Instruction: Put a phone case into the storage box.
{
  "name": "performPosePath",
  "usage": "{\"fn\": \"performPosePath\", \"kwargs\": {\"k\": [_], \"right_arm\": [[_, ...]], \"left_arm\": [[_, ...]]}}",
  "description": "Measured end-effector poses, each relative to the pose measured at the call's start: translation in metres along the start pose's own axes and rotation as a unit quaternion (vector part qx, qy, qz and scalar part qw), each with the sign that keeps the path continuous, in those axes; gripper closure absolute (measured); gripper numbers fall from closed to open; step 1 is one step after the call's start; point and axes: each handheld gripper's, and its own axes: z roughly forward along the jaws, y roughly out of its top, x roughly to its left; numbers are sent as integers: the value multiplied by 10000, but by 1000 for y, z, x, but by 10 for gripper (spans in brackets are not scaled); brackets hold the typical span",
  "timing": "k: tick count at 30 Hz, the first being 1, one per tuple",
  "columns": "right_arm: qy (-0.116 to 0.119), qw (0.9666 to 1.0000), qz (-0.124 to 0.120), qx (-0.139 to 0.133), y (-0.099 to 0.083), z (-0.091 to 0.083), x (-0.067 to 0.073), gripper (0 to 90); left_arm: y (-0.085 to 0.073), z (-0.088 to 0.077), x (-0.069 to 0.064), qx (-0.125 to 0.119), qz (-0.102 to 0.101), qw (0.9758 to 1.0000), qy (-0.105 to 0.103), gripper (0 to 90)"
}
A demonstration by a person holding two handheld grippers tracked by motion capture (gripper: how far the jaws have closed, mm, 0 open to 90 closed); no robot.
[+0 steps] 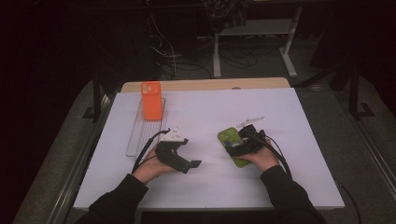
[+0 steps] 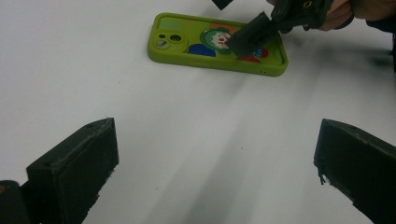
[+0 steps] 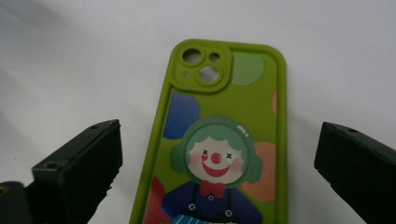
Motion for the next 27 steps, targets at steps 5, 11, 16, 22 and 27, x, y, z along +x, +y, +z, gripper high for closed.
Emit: {"fn": "performPosePath", "kwargs": {"k": [5,11,16,22,27], "right_arm": [[-58,9998,-112,131,-4,7,1,17],[-84,9996,-144,243,-6,9,2,79],[-221,9993,-168,267,-9,10,4,116],[-360,9987,-123,338,-10,10,9,124],[-376,9987,-71,342,-10,10,9,148]], "left_arm": [[0,0,0,-11,-14,10000,-1,0],[0,0,0,-11,0,10000,7,0],[0,0,0,11,35,10000,24,0],[0,1,0,10,36,10000,38,0],[0,1,0,11,8,10000,40,0]]}}
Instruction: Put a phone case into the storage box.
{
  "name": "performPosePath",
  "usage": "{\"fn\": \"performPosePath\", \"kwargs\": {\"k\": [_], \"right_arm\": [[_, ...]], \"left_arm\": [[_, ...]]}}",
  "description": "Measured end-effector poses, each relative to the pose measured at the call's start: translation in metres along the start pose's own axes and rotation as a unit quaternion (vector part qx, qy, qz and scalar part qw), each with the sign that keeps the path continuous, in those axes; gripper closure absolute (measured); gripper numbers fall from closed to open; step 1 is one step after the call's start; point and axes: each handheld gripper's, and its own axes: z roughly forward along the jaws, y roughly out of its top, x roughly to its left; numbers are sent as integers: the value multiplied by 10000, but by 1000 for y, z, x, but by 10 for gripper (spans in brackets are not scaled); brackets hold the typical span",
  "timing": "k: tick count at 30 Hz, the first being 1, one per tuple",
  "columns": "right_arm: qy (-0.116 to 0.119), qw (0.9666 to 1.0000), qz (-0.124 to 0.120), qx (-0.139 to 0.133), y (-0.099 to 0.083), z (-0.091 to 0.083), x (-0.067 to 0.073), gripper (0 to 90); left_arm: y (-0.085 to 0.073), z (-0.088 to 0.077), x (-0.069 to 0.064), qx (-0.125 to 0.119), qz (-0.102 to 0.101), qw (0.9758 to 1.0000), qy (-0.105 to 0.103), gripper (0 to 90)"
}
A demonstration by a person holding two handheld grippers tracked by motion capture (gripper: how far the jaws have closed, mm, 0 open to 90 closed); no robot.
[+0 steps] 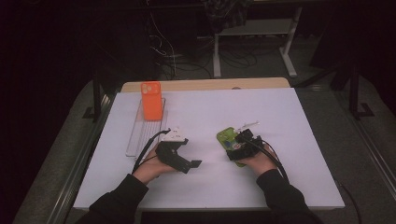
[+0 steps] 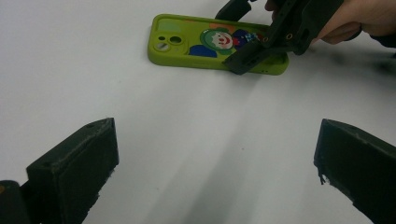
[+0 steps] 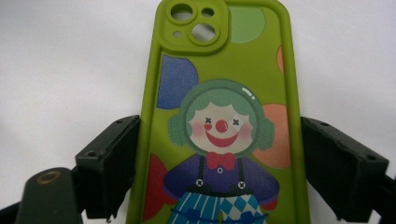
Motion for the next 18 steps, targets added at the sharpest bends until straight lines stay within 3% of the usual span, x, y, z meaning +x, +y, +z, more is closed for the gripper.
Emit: {"fn": "performPosePath", "kwargs": {"k": [5,10,18], "right_arm": [[123,9998,-124,61,1,-2,-5,151],[345,9986,-382,92,4,-12,-16,151],[681,9940,-854,37,18,-34,-34,151]], "left_arm": [[3,1,-2,-10,13,10000,-3,0],[13,2,-2,36,223,9997,-15,0],[35,2,3,-32,418,9990,-121,0]]}}
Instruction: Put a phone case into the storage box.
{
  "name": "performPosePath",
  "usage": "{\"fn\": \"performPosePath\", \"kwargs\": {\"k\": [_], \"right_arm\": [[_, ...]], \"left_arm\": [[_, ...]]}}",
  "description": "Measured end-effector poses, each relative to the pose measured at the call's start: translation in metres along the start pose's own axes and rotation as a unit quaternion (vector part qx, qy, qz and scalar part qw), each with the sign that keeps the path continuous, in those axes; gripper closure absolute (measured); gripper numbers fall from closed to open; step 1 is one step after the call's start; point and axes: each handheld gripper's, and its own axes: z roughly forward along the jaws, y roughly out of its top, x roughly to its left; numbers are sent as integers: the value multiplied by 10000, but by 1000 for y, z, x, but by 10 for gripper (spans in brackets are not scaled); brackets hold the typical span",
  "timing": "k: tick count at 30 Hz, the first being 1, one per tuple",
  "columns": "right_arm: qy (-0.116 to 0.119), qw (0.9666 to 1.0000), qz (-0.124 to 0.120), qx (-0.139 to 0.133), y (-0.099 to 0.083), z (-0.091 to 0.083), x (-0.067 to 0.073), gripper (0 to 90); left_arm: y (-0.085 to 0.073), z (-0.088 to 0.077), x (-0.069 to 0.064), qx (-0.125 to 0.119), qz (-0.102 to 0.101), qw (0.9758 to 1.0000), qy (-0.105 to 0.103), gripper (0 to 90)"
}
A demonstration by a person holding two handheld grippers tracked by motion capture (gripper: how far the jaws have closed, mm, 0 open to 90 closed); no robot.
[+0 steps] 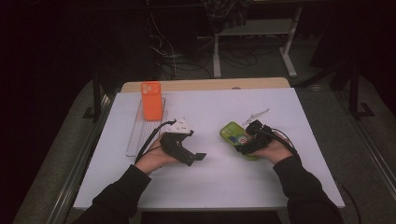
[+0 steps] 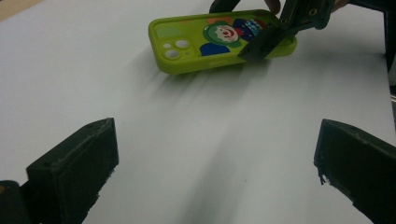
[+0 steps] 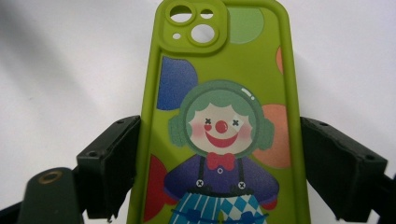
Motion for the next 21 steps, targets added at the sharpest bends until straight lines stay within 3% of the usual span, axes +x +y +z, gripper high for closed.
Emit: {"fn": "performPosePath", "kwargs": {"k": [2,7,12,14,15,18,21], "right_arm": [[118,9999,-11,-55,5,-7,-4,151],[315,9988,-349,-118,15,-18,-11,151],[652,9957,-641,-139,25,-18,-11,151],[836,9930,-823,-139,28,-17,-8,150],[883,9914,-957,-132,28,-16,-7,150],[1200,9852,-1220,-111,31,-12,1,151],[1323,9780,-1611,-26,33,-7,11,150]], "left_arm": [[7,1,3,-29,20,10000,-45,0],[23,3,8,-83,146,9994,-290,0],[30,8,17,-136,333,9982,-489,0],[30,8,18,-118,364,9979,-531,0],[30,7,19,-73,494,9974,-515,0],[29,7,20,10,625,9961,-617,0],[29,7,17,66,730,9949,-691,0]]}}
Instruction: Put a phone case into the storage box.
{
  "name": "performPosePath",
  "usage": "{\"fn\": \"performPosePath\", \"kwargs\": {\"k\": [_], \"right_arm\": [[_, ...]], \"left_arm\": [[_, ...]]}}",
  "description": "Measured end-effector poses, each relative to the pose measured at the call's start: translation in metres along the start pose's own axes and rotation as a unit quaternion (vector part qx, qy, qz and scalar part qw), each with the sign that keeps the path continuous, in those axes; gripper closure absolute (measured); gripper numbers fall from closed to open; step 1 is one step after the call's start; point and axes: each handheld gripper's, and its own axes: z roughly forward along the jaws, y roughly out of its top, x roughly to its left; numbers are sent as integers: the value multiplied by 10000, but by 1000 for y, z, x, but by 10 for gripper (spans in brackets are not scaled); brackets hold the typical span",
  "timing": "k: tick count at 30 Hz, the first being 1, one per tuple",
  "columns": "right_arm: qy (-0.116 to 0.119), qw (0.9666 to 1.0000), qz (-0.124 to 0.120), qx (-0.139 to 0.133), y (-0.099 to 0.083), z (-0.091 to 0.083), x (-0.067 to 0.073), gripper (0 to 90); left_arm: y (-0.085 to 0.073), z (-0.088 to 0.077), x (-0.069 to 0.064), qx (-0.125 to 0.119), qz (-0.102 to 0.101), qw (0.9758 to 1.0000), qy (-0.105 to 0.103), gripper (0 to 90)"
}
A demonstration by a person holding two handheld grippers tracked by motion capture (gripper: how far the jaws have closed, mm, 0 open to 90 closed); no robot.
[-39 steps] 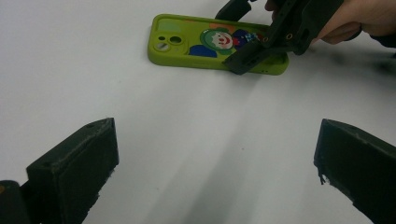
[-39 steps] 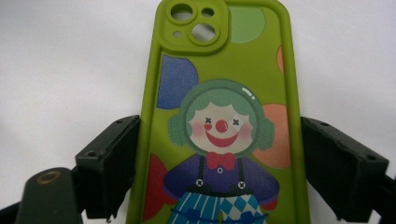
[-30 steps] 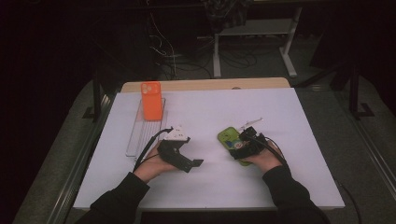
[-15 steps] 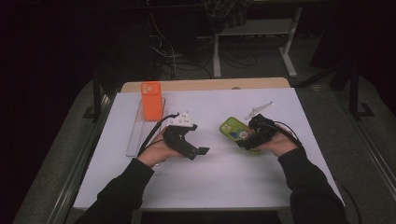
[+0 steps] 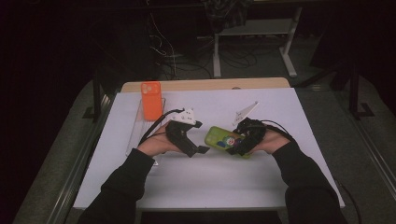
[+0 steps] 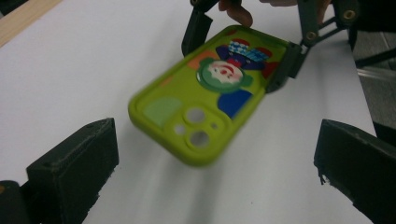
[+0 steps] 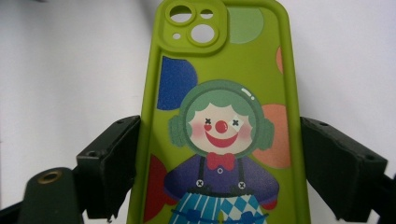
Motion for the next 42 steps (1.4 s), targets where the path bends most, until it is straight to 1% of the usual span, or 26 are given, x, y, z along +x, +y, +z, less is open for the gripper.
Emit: {"fn": "performPosePath", "kwargs": {"k": [2,4,6,8,10,11,14,15,19,21,24,25,26,27,28,29,30,31,32,33,34,36,37,38,41,42], "right_arm": [[105,9998,-135,30,3,4,6,150],[196,9995,-236,55,4,7,10,150],[270,9990,-332,89,6,8,15,150],[392,9983,-426,113,8,9,19,150],[454,9974,-537,152,9,9,24,150],[489,9969,-589,171,10,10,26,150],[591,9956,-691,203,11,11,30,150],[594,9953,-732,214,12,11,31,150],[803,9928,-866,190,15,13,38,150],[800,9920,-953,218,16,13,41,150],[837,9910,-1022,222,19,14,44,150],[842,9907,-1048,221,19,14,45,150],[841,9905,-1062,224,20,14,46,150],[830,9903,-1096,216,20,14,46,150],[840,9900,-1111,216,21,13,47,150],[853,9896,-1140,206,22,13,47,150],[857,9894,-1157,200,22,12,48,150],[861,9894,-1152,189,23,12,49,150],[859,9892,-1179,169,23,12,49,150],[860,9892,-1172,160,24,12,50,150],[860,9886,-1226,138,24,12,50,150],[867,9884,-1237,143,25,12,51,150],[797,9886,-1265,182,25,11,52,150],[806,9881,-1299,178,25,11,52,150],[827,9877,-1314,181,25,10,53,150],[826,9875,-1334,161,26,10,52,150]], "left_arm": [[0,-2,-2,-50,1,10000,-77,0],[0,-3,-3,-23,60,9998,-171,0],[0,-3,-5,62,156,9995,-255,0],[-1,-2,-8,62,172,9990,-401,0],[0,-1,-10,167,268,9983,-494,0],[0,1,-12,179,284,9981,-510,0],[0,3,-16,316,409,9970,-569,0],[1,3,-16,365,541,9962,-577,0],[1,7,-20,431,572,9954,-631,0],[1,9,-21,500,617,9944,-699,0],[-1,13,-24,625,779,9920,-774,0],[-1,14,-25,651,749,9917,-814,0],[-1,15,-26,687,793,9910,-834,0],[-2,17,-28,710,728,9910,-873,0],[-2,18,-29,737,754,9904,-899,0],[-1,19,-28,742,863,9894,-905,0],[-2,20,-30,751,805,9897,-916,0],[-2,21,-30,763,800,9895,-928,0],[-2,22,-31,792,837,9889,-941,0],[-3,24,-32,822,807,9886,-971,0],[-3,25,-33,864,820,9881,-972,0],[-4,28,-35,947,845,9871,-978,0],[-4,29,-35,974,843,9868,-985,0],[-4,30,-35,1006,836,9862,-1013,0],[-5,31,-35,1047,853,9854,-1036,0],[-5,31,-35,1035,810,9857,-1053,0]]}}
